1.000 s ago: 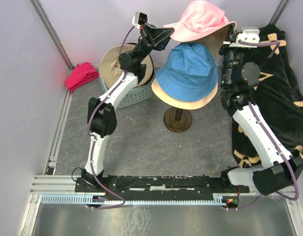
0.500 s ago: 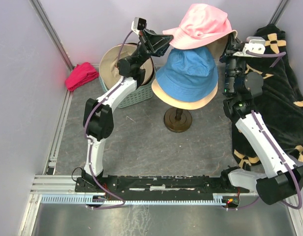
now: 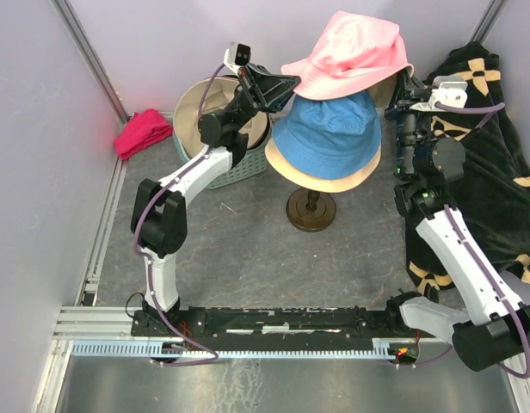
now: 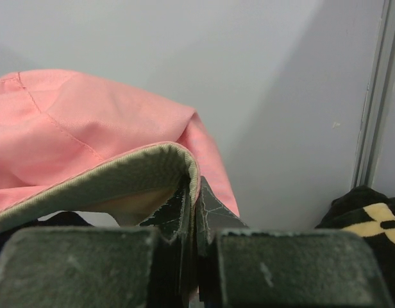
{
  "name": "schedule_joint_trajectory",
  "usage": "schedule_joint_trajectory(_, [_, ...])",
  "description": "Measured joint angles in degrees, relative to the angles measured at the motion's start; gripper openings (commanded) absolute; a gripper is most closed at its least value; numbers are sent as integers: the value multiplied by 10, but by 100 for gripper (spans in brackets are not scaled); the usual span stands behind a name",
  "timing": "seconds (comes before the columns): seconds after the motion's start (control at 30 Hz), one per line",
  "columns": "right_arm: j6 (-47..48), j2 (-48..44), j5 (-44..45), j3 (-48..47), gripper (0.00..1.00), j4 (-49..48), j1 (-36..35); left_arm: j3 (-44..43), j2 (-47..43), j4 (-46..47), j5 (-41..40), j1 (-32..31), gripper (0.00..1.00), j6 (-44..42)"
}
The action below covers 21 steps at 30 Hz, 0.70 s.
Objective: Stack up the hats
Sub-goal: Stack the hat on the hat.
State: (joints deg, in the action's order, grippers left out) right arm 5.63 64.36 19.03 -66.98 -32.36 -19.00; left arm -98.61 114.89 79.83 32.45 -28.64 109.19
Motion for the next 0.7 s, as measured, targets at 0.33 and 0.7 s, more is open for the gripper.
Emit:
schedule_joint_trajectory(0.33, [-16,-37,-32,25,6,13,-1,91,-67,0,12,-1,3,-26])
schedule_joint_trajectory(0.7, [-29,-59,-45,54,7,16,-1,132,-92,1,22,-2,3,-29])
